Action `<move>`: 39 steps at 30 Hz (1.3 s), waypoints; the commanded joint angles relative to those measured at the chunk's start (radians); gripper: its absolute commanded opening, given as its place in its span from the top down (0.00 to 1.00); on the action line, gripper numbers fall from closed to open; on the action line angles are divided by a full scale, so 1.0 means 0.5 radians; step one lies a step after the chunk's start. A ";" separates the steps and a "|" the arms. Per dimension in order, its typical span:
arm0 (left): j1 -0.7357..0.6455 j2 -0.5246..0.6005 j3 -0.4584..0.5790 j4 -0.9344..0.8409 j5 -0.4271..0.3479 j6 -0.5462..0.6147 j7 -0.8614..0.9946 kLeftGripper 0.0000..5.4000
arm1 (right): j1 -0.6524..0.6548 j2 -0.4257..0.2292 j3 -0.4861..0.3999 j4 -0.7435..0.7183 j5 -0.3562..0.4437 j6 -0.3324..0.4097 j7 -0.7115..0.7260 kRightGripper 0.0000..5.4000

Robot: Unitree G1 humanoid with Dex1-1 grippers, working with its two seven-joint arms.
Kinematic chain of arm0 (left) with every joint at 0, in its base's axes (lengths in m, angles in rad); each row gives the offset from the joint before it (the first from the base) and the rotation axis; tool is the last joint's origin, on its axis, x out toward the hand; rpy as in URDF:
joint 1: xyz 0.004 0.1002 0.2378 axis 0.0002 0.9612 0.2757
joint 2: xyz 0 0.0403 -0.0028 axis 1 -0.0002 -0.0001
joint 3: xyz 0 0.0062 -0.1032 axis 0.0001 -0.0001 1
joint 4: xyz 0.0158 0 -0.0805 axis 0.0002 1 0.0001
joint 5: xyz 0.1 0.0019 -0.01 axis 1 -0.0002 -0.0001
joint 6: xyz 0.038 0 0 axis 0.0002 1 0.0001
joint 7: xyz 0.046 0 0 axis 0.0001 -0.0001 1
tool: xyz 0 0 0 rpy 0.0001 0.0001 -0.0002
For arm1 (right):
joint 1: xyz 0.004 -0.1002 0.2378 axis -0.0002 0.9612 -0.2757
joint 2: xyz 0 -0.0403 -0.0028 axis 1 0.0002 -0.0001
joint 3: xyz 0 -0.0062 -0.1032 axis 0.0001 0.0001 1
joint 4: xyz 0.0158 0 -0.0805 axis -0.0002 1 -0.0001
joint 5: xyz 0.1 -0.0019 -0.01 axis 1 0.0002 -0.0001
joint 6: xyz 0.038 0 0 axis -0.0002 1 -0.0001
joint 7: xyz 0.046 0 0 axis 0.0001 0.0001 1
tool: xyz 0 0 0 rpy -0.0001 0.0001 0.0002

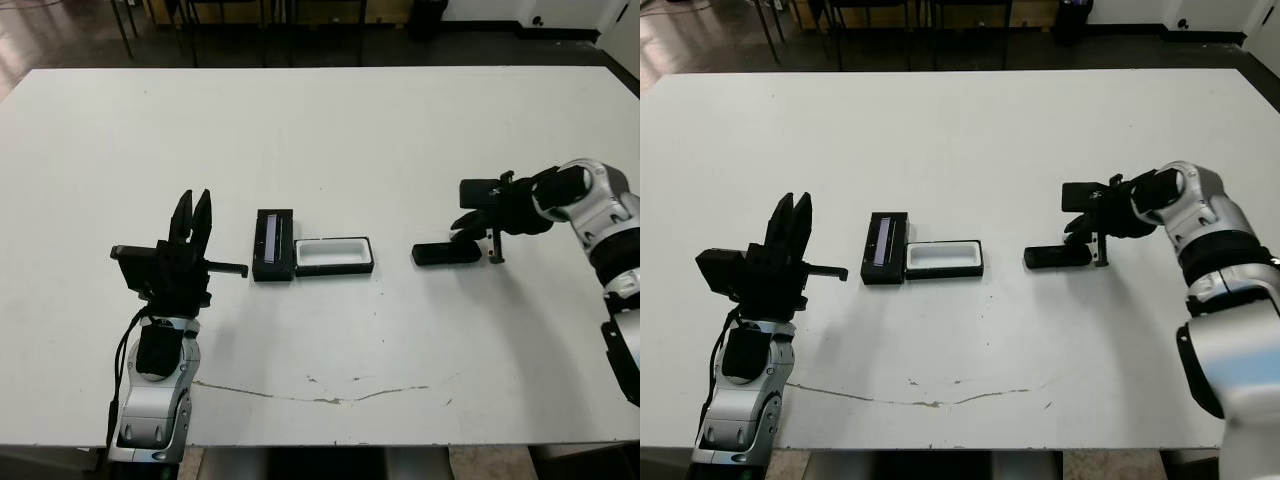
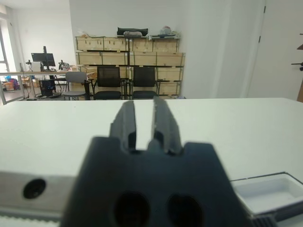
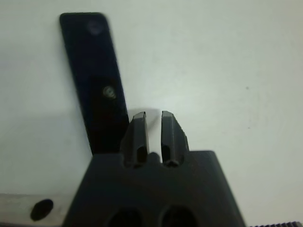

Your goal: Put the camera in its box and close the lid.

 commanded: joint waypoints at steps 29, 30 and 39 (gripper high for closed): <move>0.040 0.004 0.022 -0.010 -0.009 0.028 0.006 1.00 | 0.711 -0.383 -0.614 -0.910 0.561 0.454 -0.248 1.00; 0.041 0.006 0.023 -0.010 -0.007 0.027 0.006 1.00 | 0.762 -0.348 -0.718 -0.922 0.670 0.457 -0.303 1.00; 0.021 0.010 0.025 0.007 -0.027 0.026 -0.016 1.00 | 1.338 0.105 -1.182 -1.616 1.498 0.817 -0.652 1.00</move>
